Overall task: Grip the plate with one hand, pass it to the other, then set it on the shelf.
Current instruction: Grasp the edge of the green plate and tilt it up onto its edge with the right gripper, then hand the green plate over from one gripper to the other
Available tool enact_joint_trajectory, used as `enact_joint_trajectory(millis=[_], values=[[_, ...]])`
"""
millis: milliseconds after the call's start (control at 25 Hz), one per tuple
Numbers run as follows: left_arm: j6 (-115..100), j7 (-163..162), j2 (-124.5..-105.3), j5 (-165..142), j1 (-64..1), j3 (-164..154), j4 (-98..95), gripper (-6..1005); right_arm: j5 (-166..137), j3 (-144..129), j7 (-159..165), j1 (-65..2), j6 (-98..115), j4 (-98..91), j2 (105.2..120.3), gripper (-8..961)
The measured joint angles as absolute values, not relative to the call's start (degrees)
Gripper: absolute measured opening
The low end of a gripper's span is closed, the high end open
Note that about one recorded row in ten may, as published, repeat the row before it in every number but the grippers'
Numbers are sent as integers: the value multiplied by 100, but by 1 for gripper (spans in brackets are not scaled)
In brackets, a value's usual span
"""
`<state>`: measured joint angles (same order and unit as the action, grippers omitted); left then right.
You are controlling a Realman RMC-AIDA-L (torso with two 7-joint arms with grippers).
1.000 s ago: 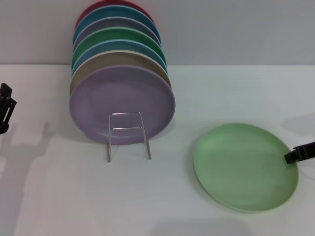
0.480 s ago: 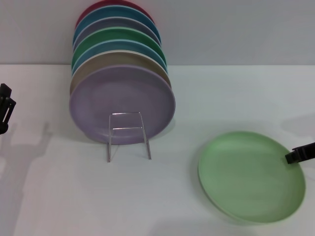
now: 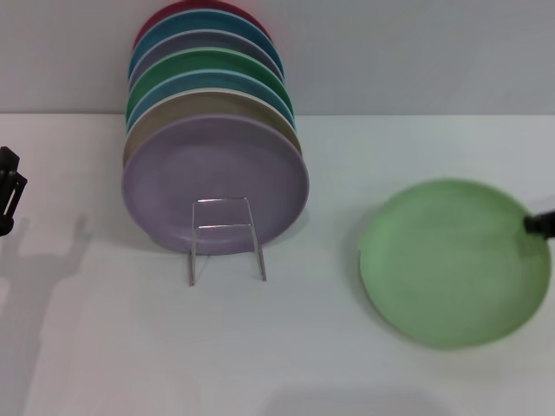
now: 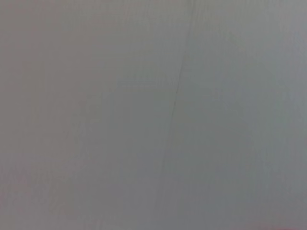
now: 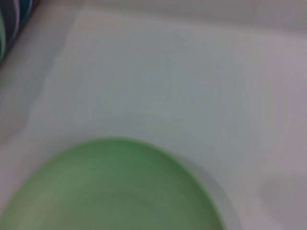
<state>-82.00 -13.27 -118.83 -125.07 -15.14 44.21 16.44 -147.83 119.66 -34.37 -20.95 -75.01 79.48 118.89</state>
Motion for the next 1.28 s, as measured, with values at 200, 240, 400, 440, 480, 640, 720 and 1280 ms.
enact_joint_trajectory(millis=[200, 240, 400, 440, 480, 640, 720, 1280], values=[[-8201, -1354, -11883, -12506, -1513, 4421, 1644, 863, -14357, 11944, -3598, -1728, -7219, 8623, 11897, 17], [-8202, -1354, -11883, -12506, -1515, 4421, 1644, 863, -14336, 11929, -3624, -1684, -7133, 8693, 11901, 16], [-8207, -1354, -11883, -12506, -1538, 4421, 1644, 863, -14241, 11887, -3782, -1489, -6634, 8876, 11921, 16], [-8208, -1354, -11883, -12507, -1543, 4421, 1643, 863, -14178, 11879, -3869, -1442, -6482, 8878, 11925, 16], [-8208, -1354, -11883, -12507, -1546, 4421, 1644, 863, -14093, 11871, -3979, -1392, -6334, 8875, 11929, 17], [-8209, -1354, -11883, -12507, -1558, 4421, 1644, 862, -13616, 11831, -4573, -1242, -5747, 8770, 11942, 17], [-8209, -1354, -11889, -12507, -1571, 4418, 1644, 863, -13297, 11806, -4930, -1171, -5463, 8680, 11951, 17], [-8209, -1511, -11883, -12507, -1572, 4421, 1653, 863, -11633, 11052, -7023, -869, -3548, 7837, 11948, 16]])
